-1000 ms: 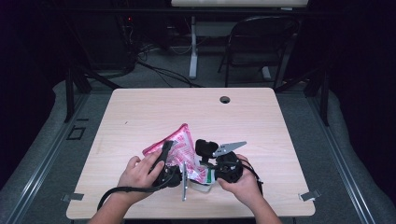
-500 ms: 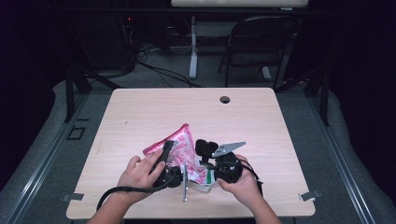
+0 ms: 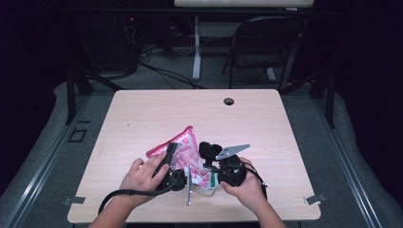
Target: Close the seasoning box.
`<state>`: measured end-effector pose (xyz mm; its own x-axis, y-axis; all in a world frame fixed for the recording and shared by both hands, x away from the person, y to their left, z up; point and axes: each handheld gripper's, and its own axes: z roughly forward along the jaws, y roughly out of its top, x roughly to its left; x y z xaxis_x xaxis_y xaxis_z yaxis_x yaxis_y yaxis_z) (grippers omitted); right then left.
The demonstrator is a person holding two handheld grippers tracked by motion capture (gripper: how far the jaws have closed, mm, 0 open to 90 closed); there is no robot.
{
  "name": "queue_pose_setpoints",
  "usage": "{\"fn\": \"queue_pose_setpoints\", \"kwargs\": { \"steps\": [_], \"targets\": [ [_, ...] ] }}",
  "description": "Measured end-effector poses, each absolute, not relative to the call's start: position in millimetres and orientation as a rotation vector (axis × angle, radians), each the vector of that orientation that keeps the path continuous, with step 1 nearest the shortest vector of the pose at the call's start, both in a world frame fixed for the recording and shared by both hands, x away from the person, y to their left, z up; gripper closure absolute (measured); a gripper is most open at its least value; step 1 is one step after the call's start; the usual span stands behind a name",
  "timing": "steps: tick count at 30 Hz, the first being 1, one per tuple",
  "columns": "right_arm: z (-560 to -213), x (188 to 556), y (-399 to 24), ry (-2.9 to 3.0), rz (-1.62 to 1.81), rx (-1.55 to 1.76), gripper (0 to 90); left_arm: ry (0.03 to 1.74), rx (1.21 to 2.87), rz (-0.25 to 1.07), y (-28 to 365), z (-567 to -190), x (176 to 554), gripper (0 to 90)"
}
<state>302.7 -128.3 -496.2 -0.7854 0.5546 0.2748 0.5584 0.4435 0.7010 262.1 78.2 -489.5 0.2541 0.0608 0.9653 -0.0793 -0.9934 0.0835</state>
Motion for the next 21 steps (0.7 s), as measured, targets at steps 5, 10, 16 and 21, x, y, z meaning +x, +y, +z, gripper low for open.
{"fn": "queue_pose_setpoints", "kwargs": {
  "steps": [5,10,16,21],
  "targets": [
    [-496.5,303.0,-128.5,-2.668,-1.293,-1.026,90.0,-0.019,2.390,1.851,77.4,-489.6,262.3,57.9],
    [-496.9,303.5,-128.5,-2.677,-1.282,-1.024,90.0,-0.013,2.397,1.845,76.8,-490.3,262.1,58.0],
    [-498.2,303.5,-127.8,-2.673,-1.285,-1.032,90.0,-0.023,2.397,1.851,76.1,-490.3,262.2,58.1],
    [-498.4,303.7,-127.8,-2.675,-1.281,-1.031,90.0,-0.018,2.396,1.849,75.8,-490.8,261.9,58.1]
  ]
}}
